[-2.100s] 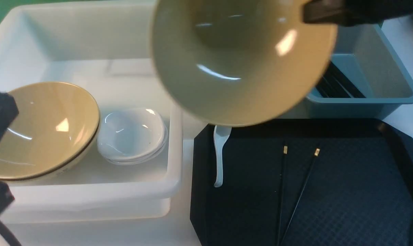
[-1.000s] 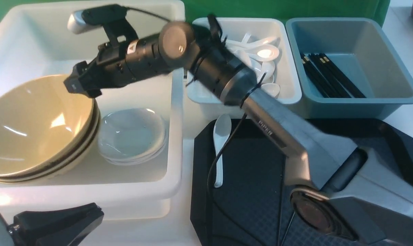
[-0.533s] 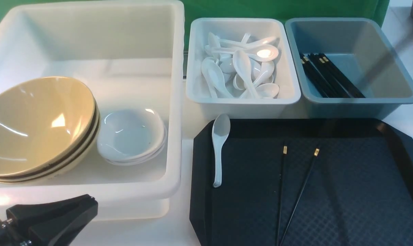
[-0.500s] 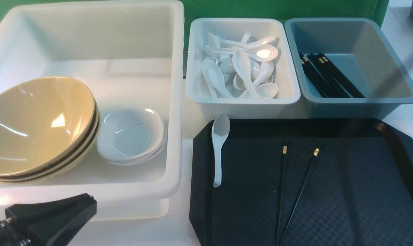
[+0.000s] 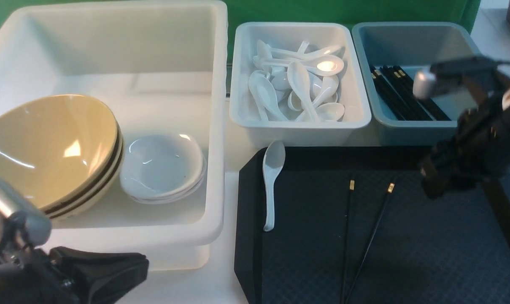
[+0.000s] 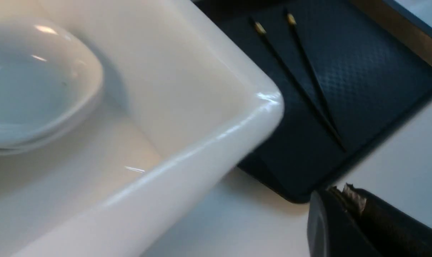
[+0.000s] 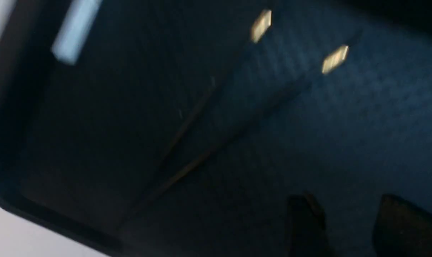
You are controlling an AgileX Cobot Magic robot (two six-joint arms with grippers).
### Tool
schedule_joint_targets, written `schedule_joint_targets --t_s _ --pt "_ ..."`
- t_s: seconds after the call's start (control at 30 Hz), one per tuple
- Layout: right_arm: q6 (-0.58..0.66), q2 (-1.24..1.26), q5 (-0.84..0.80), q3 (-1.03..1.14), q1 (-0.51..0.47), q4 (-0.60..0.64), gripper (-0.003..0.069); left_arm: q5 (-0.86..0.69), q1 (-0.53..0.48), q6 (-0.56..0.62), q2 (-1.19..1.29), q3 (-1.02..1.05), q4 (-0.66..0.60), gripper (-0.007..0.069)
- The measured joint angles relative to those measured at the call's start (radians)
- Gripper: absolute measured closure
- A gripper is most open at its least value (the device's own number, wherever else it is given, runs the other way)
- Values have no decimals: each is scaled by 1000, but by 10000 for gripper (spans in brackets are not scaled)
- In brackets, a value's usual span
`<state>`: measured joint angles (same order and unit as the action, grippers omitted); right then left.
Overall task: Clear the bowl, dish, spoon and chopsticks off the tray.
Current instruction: Use the left arm to grab the soup spoon in the middle
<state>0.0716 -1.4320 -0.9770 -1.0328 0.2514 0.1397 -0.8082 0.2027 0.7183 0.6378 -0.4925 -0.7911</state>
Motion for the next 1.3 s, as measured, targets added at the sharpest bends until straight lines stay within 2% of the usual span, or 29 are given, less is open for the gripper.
schedule_joint_targets --t_s 0.1,0.13,0.17,0.27,0.43,0.57,0.63,0.7,0.73,0.8,0.87,0.93,1.17,1.3 --pt "0 12 28 82 -1 2 353 -100 0 -1 100 -101 1 636" --pt "2 40 49 144 -1 2 353 -169 0 -1 195 -192 1 636" --pt "3 49 55 156 -1 3 353 -169 0 -1 205 -192 1 636" --pt "18 163 115 258 -1 4 353 -254 29 -36 392 -366 -4 636" --pt "27 292 139 346 -1 -34 353 -277 201 -148 574 -553 84 636" --pt "26 390 181 417 -1 -63 379 -221 397 -411 768 -759 413 633" --pt "23 412 200 422 -1 -63 405 -190 445 -513 837 -829 548 630" --pt "22 419 210 422 -1 -65 417 -181 465 -553 871 -860 602 625" --pt "17 428 219 421 -1 -65 431 -172 488 -596 920 -901 671 613" --pt "11 432 220 413 -1 -65 444 -172 509 -632 983 -957 726 578" --pt "7 434 221 400 -1 -65 447 -173 520 -653 1041 -1002 759 543" --pt "4 435 225 391 -1 -65 447 -188 526 -673 1115 -1059 791 477" --pt "4 435 221 390 -1 -65 447 -322 526 -730 1349 -1230 847 274" --pt "4 435 221 390 -1 -65 447 -354 526 -754 1434 -1277 883 224"
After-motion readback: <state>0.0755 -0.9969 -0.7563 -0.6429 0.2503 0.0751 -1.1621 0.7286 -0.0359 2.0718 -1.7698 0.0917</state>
